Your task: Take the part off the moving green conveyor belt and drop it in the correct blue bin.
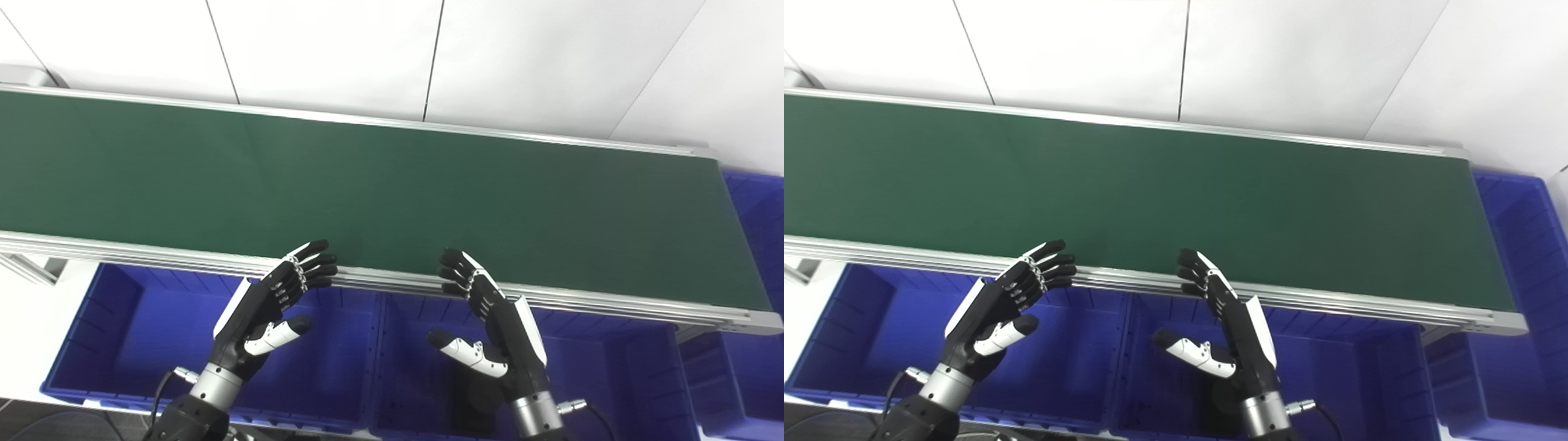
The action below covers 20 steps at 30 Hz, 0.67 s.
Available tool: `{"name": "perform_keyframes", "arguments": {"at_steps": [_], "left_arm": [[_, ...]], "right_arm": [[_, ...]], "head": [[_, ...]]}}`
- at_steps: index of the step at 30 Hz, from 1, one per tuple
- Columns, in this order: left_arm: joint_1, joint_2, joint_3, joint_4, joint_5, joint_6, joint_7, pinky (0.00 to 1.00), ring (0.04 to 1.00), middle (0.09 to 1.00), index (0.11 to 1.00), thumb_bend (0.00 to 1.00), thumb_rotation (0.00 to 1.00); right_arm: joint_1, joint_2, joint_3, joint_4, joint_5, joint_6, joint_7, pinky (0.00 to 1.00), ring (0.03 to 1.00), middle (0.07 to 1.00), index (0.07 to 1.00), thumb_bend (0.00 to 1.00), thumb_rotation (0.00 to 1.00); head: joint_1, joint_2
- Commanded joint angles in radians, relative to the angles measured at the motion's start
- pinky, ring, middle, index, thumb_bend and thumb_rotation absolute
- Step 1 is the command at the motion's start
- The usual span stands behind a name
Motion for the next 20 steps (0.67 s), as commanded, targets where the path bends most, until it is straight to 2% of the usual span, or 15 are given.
{"name": "perform_keyframes", "arguments": {"at_steps": [1,13,20], "left_arm": [[-0.013,0.010,0.001,-0.015,-0.016,-0.043,-0.006,0.78,0.798,0.823,0.873,0.88,0.61],[-0.012,0.009,0.001,-0.015,-0.021,-0.045,-0.010,0.78,0.799,0.822,0.871,0.88,0.61],[-0.011,0.008,0.000,-0.012,-0.012,-0.048,-0.006,0.78,0.796,0.820,0.873,0.89,0.61]], "right_arm": [[-0.003,0.012,-0.003,-0.013,-0.006,-0.059,-0.006,0.77,0.832,0.863,0.880,0.79,0.52],[-0.001,0.015,-0.010,-0.015,-0.015,-0.059,-0.008,0.77,0.827,0.858,0.884,0.77,0.55],[-0.001,0.017,-0.013,-0.011,-0.012,-0.061,-0.006,0.76,0.823,0.853,0.878,0.77,0.52]], "head": [[0.000,-0.001],[-0.002,-0.001],[-0.002,-0.001]]}}
